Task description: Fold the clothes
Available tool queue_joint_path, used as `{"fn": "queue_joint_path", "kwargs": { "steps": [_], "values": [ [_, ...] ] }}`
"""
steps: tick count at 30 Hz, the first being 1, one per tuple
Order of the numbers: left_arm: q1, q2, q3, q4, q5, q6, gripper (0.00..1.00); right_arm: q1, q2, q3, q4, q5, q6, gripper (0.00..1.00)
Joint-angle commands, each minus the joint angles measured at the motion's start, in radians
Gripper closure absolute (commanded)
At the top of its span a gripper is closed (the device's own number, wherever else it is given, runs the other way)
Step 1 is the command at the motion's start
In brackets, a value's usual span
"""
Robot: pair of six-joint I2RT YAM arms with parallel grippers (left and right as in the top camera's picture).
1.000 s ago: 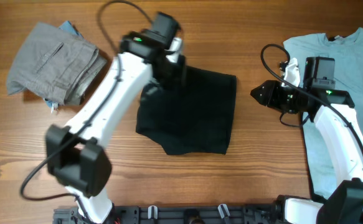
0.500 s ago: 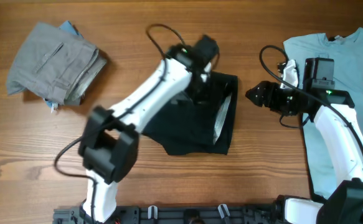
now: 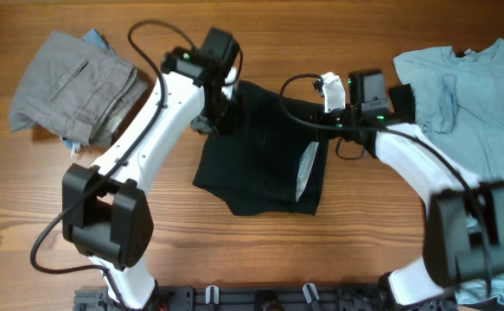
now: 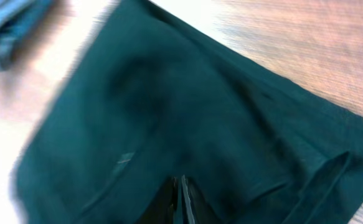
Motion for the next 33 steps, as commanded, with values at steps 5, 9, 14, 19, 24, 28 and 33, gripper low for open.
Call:
{"fn": "queue_joint_path", "kwargs": {
  "steps": [5,9,14,19,24,28,33],
  "values": [
    [-0.004,0.015,-0.331,0.220,0.187,0.018,0.61,-0.103,0.206,0.004,-0.074,0.153,0.267,0.90],
    [-0.001,0.015,-0.473,0.301,0.188,0.006,0.90,-0.114,0.157,0.004,-0.136,0.094,0.210,0.91],
    [0.053,0.015,-0.573,0.555,0.054,-0.093,0.96,-0.113,-0.094,0.004,-0.272,0.049,0.190,0.89],
    [0.166,0.015,-0.567,0.958,0.092,-0.091,0.96,-0.113,-0.316,0.004,-0.306,0.025,0.190,0.88],
    [0.215,0.015,-0.384,0.963,0.206,-0.040,0.95,-0.113,-0.294,-0.006,-0.257,0.158,0.187,0.95],
    [0.212,0.015,-0.193,0.583,0.273,0.018,0.71,-0.112,-0.193,-0.031,-0.216,0.139,0.140,0.95],
    [0.205,0.015,-0.164,0.243,0.313,0.013,0.02,-0.113,0.023,-0.031,-0.137,0.118,0.100,0.94]
  ]
}}
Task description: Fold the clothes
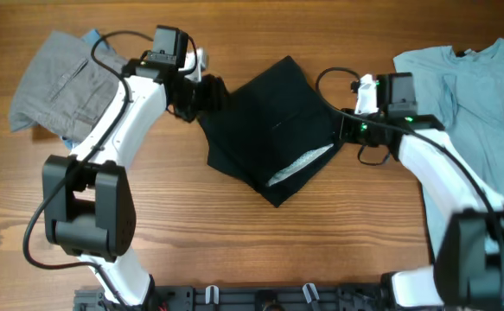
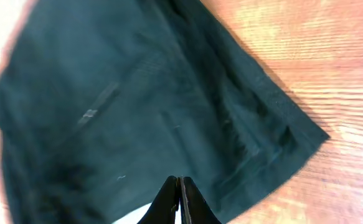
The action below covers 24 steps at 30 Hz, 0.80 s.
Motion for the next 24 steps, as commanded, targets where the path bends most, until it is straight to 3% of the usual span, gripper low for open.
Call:
{"fn": "queue_joint_path", "kwargs": {
  "steps": [1,5,8,14,24],
  "values": [
    [-0.009,0.010,0.000,-0.129,0.047,0.008,0.00,-0.002,0.143,-0.014,0.056,-0.018,-0.042,0.94],
    [-0.038,0.010,-0.045,-0.146,0.053,-0.041,0.00,-0.002,0.232,-0.014,0.099,-0.021,-0.021,0.94],
    [-0.074,0.010,-0.119,-0.106,0.053,-0.143,0.00,-0.002,0.243,-0.014,0.099,-0.016,-0.002,0.94],
    [-0.105,0.010,-0.323,0.111,0.057,-0.331,0.00,-0.002,0.243,-0.014,0.093,-0.017,-0.001,0.94],
    [-0.193,0.096,-0.443,0.596,0.063,-0.616,0.00,-0.002,0.243,-0.014,0.092,-0.017,-0.002,0.94]
  ]
}}
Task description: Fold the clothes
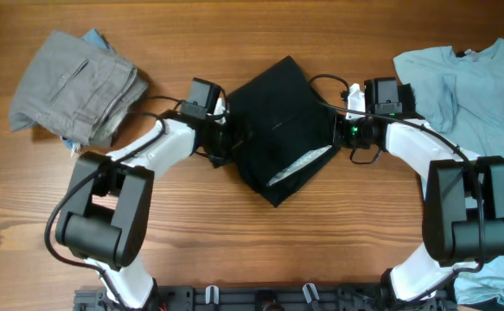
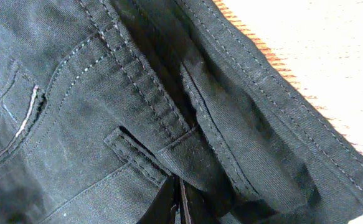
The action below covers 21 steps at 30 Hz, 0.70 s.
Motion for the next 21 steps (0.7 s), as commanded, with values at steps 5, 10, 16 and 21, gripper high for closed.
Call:
{"fn": "queue_joint_path", "kwargs": {
  "steps": [5,10,16,21],
  "values": [
    [-0.074,0.277,-0.038,0.396,-0.041,-0.191,0.23,0.005,0.061,-0.016,-0.008,0.013,0.007,0.95],
    [-0.076,0.307,-0.038,0.432,-0.043,-0.187,0.86,0.005,0.061,-0.016,-0.025,0.013,0.006,0.96],
    [-0.029,0.245,-0.034,0.356,0.081,-0.008,0.96,0.002,-0.048,-0.005,-0.144,-0.025,-0.046,0.96],
    [0.107,-0.050,0.084,-0.105,0.080,0.277,0.96,0.002,-0.338,-0.002,-0.274,-0.047,-0.086,0.94]
  ]
}}
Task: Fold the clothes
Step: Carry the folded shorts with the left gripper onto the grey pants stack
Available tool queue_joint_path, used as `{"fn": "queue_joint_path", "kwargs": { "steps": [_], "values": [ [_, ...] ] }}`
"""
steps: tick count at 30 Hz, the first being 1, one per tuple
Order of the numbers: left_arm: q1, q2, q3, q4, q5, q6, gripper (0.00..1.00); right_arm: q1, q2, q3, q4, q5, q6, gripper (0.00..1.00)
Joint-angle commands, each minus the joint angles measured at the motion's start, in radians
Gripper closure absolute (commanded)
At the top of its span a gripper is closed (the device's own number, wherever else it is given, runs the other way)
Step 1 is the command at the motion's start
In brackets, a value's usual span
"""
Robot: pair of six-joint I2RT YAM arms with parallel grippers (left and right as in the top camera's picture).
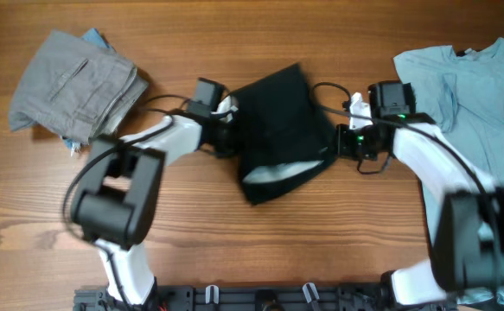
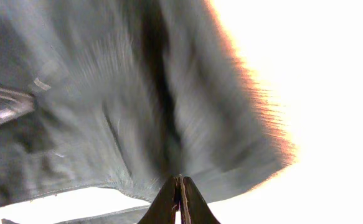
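A black denim garment lies bunched at the table's middle, and pale lining shows along its lower edge. My left gripper is at the garment's left edge and appears to pinch the cloth. My right gripper is at its right edge. In the right wrist view, blurred by motion, the right gripper is shut on a fold of the black garment, with bright table beyond it.
Folded grey trousers lie at the far left on top of something blue. A light blue T-shirt is spread at the right edge. The bare wooden table runs along the front.
The black garment has turned from a diamond to a squarer heap, with its lower tip further left. My right gripper sits slightly lower, still shut on the cloth. The wrist view is now motion-blurred.
The garment first hung spread low between both grippers at its upper corners. Then it lay further back as a diamond, my left gripper far out to the left. Then both grippers were close at its side edges, on the waistband. Now it is bunched and squarer.
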Motion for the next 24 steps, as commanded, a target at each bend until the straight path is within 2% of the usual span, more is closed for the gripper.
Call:
{"fn": "queue_joint_path", "kwargs": {
  "steps": [1,5,8,11,14,20,21,22,24],
  "values": [
    [0.121,-0.219,0.087,-0.185,-0.018,0.236,0.96,0.002,-0.192,0.008,-0.006,-0.024,-0.034,0.94],
    [0.253,-0.373,0.230,-0.206,-0.018,0.265,0.96,0.002,-0.272,0.008,-0.003,-0.025,-0.019,0.93],
    [0.367,-0.386,0.327,-0.206,-0.021,0.262,0.96,0.002,-0.273,0.008,-0.016,-0.029,0.006,0.93],
    [0.496,-0.386,0.340,-0.187,-0.090,0.229,0.96,0.002,-0.273,0.008,-0.034,-0.029,0.006,0.93],
    [0.647,-0.356,0.340,-0.165,-0.169,0.249,0.96,0.002,-0.273,0.008,-0.045,-0.028,0.005,0.93],
    [0.826,-0.204,0.340,-0.117,-0.169,0.259,0.96,0.002,-0.273,0.008,-0.051,-0.036,0.006,0.94],
    [0.840,-0.179,0.340,-0.116,-0.168,0.259,0.79,0.002,-0.273,0.008,-0.052,-0.036,0.006,0.94],
    [0.851,-0.153,0.340,-0.138,-0.164,0.259,0.43,0.002,-0.273,0.008,-0.055,-0.036,0.006,0.94],
    [0.856,-0.144,0.340,-0.204,-0.166,0.265,0.11,0.002,-0.273,0.008,-0.056,-0.036,0.006,0.94]
  ]
}}
